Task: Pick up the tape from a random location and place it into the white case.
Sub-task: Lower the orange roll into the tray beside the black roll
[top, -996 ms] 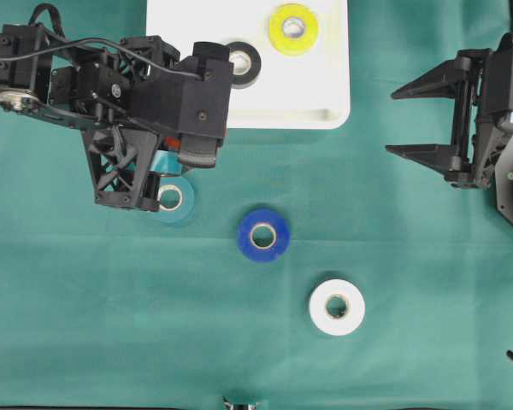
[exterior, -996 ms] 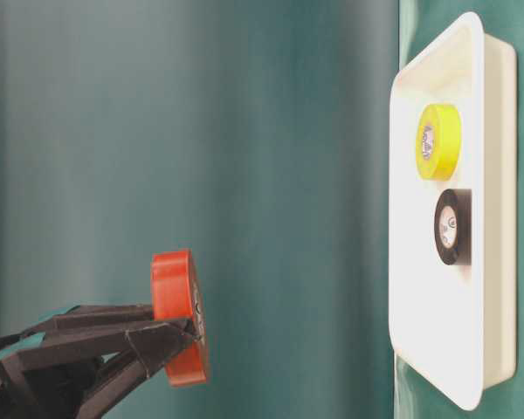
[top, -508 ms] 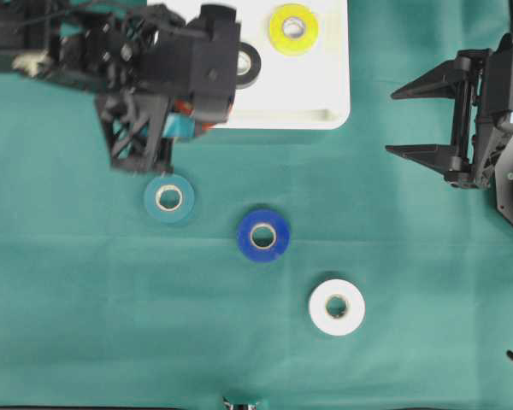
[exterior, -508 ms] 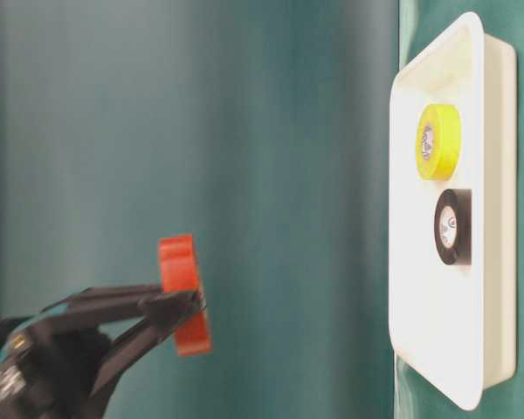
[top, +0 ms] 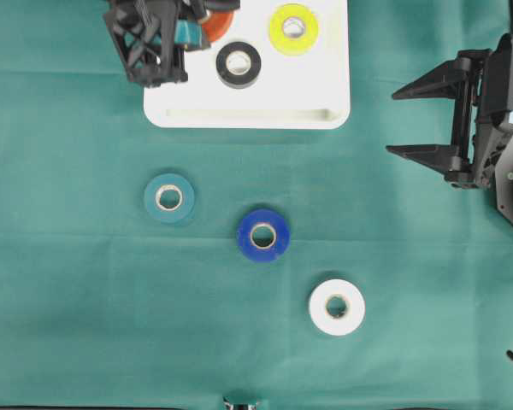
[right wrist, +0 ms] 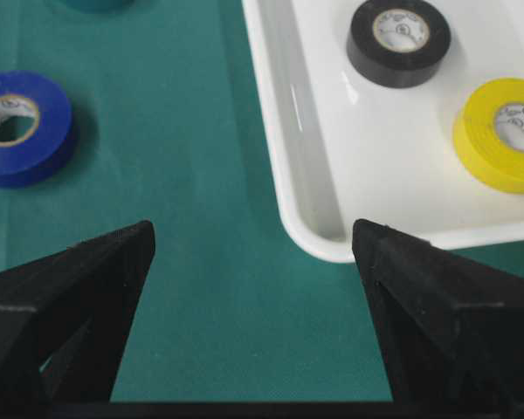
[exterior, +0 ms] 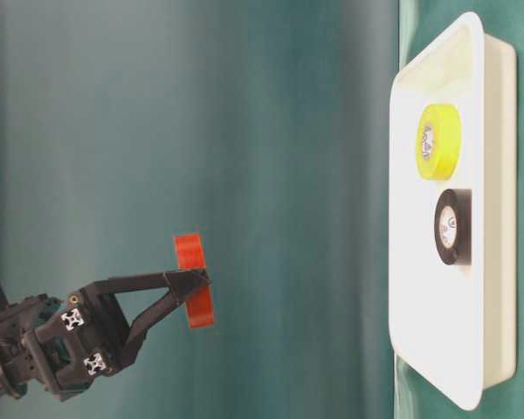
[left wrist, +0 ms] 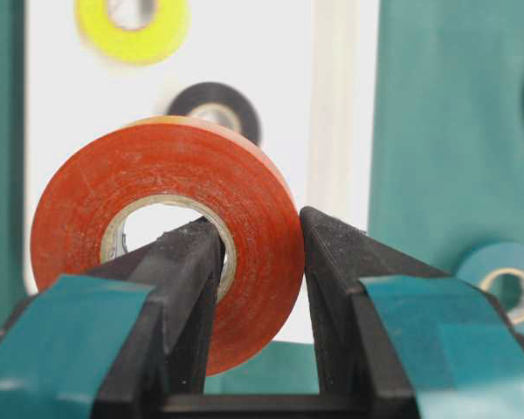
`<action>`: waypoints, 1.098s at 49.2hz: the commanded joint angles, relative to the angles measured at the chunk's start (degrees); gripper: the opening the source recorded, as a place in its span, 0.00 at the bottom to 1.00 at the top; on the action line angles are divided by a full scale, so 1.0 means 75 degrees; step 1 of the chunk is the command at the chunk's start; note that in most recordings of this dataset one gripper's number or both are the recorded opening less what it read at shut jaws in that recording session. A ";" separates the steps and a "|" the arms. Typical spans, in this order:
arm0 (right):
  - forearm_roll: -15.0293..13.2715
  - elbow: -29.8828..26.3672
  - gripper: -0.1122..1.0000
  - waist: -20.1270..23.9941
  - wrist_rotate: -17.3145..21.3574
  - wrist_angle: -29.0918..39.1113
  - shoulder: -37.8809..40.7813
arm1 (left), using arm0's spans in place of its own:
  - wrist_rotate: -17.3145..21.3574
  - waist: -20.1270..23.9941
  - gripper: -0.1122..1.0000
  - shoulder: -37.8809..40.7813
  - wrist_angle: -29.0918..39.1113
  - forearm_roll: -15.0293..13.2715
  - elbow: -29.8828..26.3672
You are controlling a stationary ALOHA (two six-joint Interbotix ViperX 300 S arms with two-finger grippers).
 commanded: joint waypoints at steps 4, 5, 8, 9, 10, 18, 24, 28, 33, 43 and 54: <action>0.0000 -0.0188 0.88 0.0023 0.0000 0.0000 0.0023 | 0.0035 0.0012 0.32 -0.0117 -0.0047 0.0012 -0.0187; 0.0000 -0.0188 0.88 0.0023 0.0000 0.0000 0.0023 | 0.0035 0.0012 0.32 -0.0117 -0.0047 0.0012 -0.0187; -0.0012 -0.0199 0.88 0.0023 0.0000 0.0000 0.0023 | 0.0035 0.0012 0.32 -0.0129 -0.0047 0.0012 -0.0176; 0.0000 -0.0188 0.88 0.0023 0.0000 0.0000 0.0023 | 0.0035 0.0012 0.32 -0.0129 -0.0047 0.0012 -0.0164; -0.0012 -0.0199 0.88 0.0023 0.0000 0.0000 0.0023 | 0.0023 0.0012 0.32 -0.0141 -0.0047 0.0012 -0.0164; -0.0012 -0.0199 0.88 0.0023 0.0000 0.0012 0.0023 | 0.0023 0.0000 0.32 -0.0141 -0.0047 0.0012 -0.0141; 0.0000 -0.0188 0.88 0.0023 0.0000 0.0000 0.0023 | 0.0023 0.0000 0.32 -0.0141 -0.0023 0.0012 -0.0141; 0.0000 -0.0199 0.88 0.0023 0.0000 0.0000 0.0023 | 0.0023 0.0012 0.32 -0.0152 -0.0023 0.0012 -0.0129; 0.0000 -0.0199 0.88 0.0023 0.0000 0.0000 0.0023 | 0.0023 0.0012 0.32 -0.0141 -0.0059 0.0012 -0.0070; -0.0012 -0.0188 0.88 0.0023 0.0000 0.0000 0.0023 | 0.0035 0.0000 0.32 0.0059 -0.0516 0.0000 0.0363; -0.0012 -0.0188 0.88 0.0023 0.0000 -0.0023 0.0023 | 0.0035 0.0047 0.32 0.0398 -0.1547 0.0000 0.1102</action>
